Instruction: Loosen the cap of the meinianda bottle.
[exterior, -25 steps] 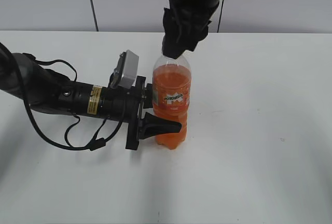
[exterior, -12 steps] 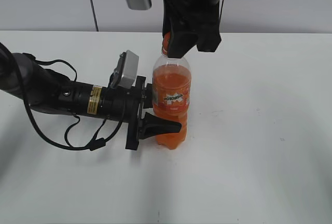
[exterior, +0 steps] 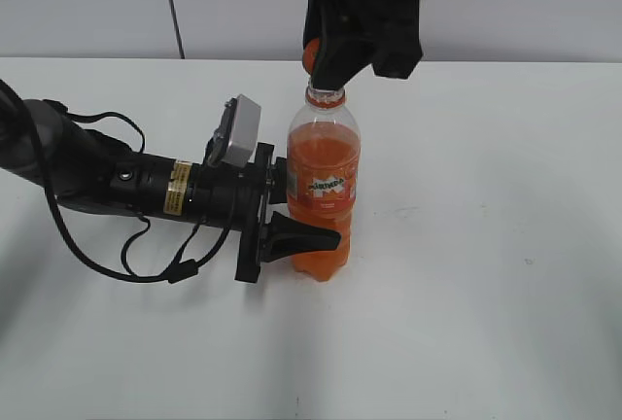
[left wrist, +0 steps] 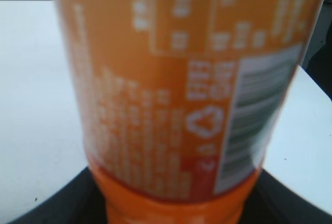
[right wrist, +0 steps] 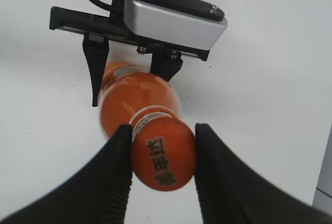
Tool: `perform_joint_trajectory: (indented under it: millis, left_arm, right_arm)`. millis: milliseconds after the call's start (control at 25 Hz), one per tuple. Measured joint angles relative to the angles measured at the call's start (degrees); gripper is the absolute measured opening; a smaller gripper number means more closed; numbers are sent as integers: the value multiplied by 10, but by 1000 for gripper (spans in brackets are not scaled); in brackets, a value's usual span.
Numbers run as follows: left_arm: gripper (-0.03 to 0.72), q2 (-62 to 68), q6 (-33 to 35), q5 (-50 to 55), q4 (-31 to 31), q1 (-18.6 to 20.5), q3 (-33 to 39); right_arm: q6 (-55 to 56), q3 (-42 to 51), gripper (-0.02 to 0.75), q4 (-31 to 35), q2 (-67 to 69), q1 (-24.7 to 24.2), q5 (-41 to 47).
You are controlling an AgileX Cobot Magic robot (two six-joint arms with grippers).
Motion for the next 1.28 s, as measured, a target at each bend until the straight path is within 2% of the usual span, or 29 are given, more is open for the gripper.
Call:
perform_joint_trajectory:
  millis: [280,760,880,1040,1280]
  left_arm:
    - [395,0,0,-1,0,-1,0]
    - [395,0,0,-1,5,-1,0]
    - [395,0,0,-3,11,-1,0]
    - [395,0,0,-5,14,-1,0]
    - [395,0,0,-6,15,-1,0]
  right_arm:
    - [52,-1,276,11,-19,0,-2]
    - [457,-7,275,16,-32,-18,-2]
    - [509,2,275,7,-33,-45,-2]
    - [555,45,275,3,-48,-108,-2]
    - [599,194,275,3,-103,-218,-94]
